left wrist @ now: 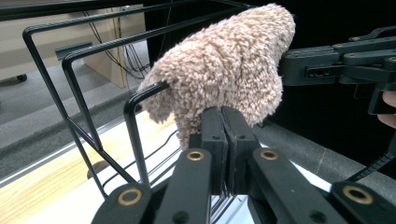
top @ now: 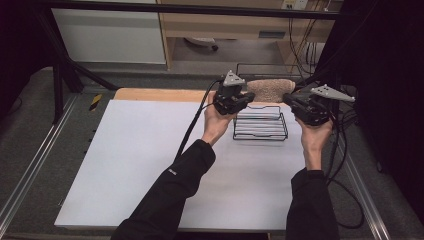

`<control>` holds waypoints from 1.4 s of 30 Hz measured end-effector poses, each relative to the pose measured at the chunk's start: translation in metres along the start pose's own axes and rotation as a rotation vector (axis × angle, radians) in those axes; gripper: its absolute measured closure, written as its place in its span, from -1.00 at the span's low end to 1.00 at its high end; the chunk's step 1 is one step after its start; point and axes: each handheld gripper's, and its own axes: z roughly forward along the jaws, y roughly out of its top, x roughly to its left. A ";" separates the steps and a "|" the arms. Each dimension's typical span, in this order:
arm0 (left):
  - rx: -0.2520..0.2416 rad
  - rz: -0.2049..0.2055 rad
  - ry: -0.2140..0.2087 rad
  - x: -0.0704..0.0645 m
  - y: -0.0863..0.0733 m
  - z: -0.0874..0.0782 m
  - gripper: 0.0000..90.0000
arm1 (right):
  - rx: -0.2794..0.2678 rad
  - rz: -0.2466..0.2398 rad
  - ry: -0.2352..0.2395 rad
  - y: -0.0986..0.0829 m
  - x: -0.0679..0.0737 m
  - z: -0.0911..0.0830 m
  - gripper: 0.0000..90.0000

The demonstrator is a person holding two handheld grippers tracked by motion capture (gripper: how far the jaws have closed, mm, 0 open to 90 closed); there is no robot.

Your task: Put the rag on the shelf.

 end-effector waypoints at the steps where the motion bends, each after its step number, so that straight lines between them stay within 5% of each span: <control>1: 0.000 0.001 0.002 0.000 0.000 0.001 0.95 | -0.001 0.001 0.001 -0.001 0.000 0.001 0.90; 13: -0.005 0.013 -0.009 -0.001 -0.002 -0.009 0.85 | -0.016 -0.024 0.037 0.001 0.005 -0.011 0.69; 21: 0.011 0.015 -0.034 -0.001 -0.010 -0.027 0.38 | -0.022 -0.029 0.073 0.005 0.014 -0.021 0.14; 33: 0.078 0.020 -0.024 0.008 -0.049 -0.061 -0.38 | 0.012 0.004 0.130 -0.017 0.029 -0.023 -0.61; 42: 0.106 0.002 0.009 0.023 -0.089 -0.092 -0.69 | 0.074 -0.006 0.174 -0.040 0.042 -0.015 -0.89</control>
